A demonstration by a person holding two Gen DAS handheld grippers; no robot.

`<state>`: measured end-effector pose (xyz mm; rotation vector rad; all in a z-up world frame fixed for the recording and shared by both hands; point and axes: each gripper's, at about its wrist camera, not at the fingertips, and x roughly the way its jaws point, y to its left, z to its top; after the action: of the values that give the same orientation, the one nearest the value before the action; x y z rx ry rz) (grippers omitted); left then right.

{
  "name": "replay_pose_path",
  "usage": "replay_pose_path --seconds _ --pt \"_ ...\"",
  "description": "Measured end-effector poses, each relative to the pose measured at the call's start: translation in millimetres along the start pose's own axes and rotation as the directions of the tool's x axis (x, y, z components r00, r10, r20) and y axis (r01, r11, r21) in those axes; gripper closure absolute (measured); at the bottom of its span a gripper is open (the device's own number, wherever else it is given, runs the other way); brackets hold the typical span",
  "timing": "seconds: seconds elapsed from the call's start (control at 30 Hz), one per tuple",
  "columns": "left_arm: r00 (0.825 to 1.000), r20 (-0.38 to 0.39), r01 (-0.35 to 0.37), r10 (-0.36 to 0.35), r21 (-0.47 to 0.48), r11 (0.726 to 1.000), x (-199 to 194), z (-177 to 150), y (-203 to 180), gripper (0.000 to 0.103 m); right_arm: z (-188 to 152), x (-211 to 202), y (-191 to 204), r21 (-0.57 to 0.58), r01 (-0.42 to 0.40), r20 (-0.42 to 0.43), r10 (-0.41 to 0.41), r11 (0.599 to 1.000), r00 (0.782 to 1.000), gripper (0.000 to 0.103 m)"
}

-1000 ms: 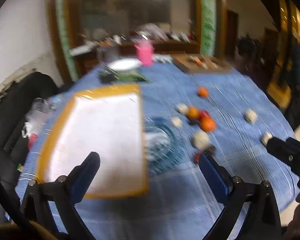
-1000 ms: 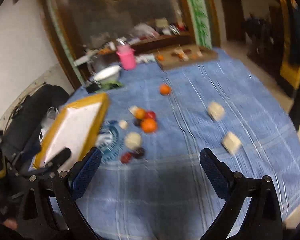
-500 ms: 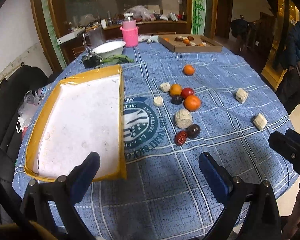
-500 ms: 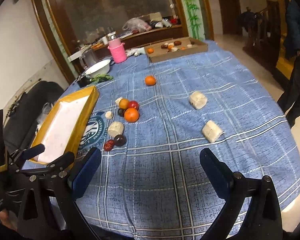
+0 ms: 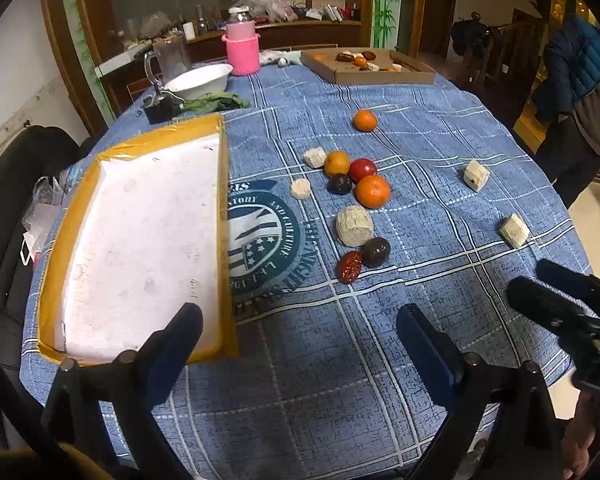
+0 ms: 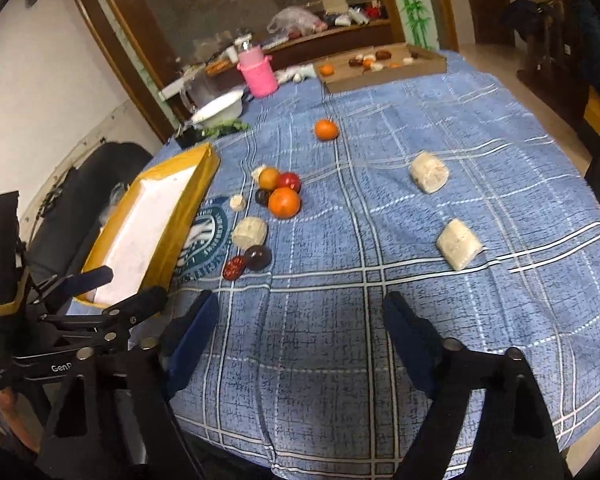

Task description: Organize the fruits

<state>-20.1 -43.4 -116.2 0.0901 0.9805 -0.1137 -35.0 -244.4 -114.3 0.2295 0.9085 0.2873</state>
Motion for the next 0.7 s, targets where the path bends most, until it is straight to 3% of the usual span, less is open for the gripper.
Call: replay_pose_path --seconds 0.17,0.33,0.5,0.7 --pt "0.999 -0.043 0.028 -0.028 -0.006 1.0 6 9 3 0.005 9 14 6 -0.035 0.013 -0.073 -0.016 0.999 0.997 0.028" --pt "0.999 -0.053 0.011 -0.01 0.013 1.0 10 20 2 0.005 21 25 5 -0.044 0.022 -0.158 -0.029 0.999 0.987 0.028" --pt "0.996 -0.087 0.035 -0.033 0.018 0.999 15 31 3 0.005 34 36 5 -0.071 -0.046 -0.264 0.026 0.996 0.964 0.028" --pt "0.99 -0.131 0.052 -0.046 0.041 0.998 17 41 1 0.005 40 37 10 -0.126 -0.062 -0.354 0.014 0.99 0.935 0.028"
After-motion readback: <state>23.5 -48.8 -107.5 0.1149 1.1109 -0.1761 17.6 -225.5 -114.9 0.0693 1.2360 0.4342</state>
